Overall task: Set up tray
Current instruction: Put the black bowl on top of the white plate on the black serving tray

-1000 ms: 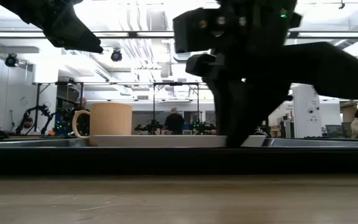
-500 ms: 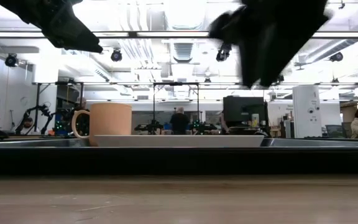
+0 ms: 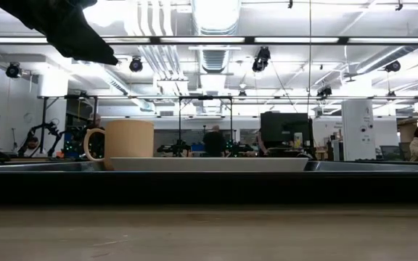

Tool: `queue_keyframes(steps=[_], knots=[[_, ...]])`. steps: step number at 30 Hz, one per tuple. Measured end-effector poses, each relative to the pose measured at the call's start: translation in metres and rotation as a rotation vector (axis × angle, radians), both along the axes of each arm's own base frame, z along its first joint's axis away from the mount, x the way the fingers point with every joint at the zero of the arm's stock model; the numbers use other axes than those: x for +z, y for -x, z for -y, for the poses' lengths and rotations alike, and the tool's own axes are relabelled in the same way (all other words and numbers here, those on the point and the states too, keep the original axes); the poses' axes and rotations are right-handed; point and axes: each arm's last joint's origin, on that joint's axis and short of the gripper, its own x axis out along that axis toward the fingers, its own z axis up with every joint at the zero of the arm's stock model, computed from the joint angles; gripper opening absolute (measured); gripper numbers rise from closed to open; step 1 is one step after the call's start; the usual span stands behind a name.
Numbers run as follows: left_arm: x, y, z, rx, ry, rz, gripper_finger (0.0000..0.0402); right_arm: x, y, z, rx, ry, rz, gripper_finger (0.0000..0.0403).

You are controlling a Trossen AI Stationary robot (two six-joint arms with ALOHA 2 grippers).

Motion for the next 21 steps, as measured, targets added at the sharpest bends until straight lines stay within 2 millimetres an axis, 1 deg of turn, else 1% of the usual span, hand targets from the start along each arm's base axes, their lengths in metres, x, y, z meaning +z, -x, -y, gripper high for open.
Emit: queue_keyframes(steps=[4, 8, 12, 21], knots=[[0.0, 0.0, 0.0, 0.001, 0.001, -0.002, 0.0145, -0.004, 0.021, -0.02, -0.106, -0.03, -0.02, 0.0164], [0.0, 0.0, 0.0, 0.001, 0.002, -0.003, 0.0145, -0.009, 0.036, -0.031, -0.203, -0.035, -0.016, 0.0164], [-0.001, 0.0, 0.0, 0.001, 0.001, -0.005, 0.0145, -0.017, 0.045, -0.043, -0.248, -0.038, -0.026, 0.0162], [-0.001, 0.0, 0.0, -0.002, 0.006, -0.005, 0.0145, -0.037, 0.06, -0.06, -0.262, 0.006, -0.046, 0.0162]])
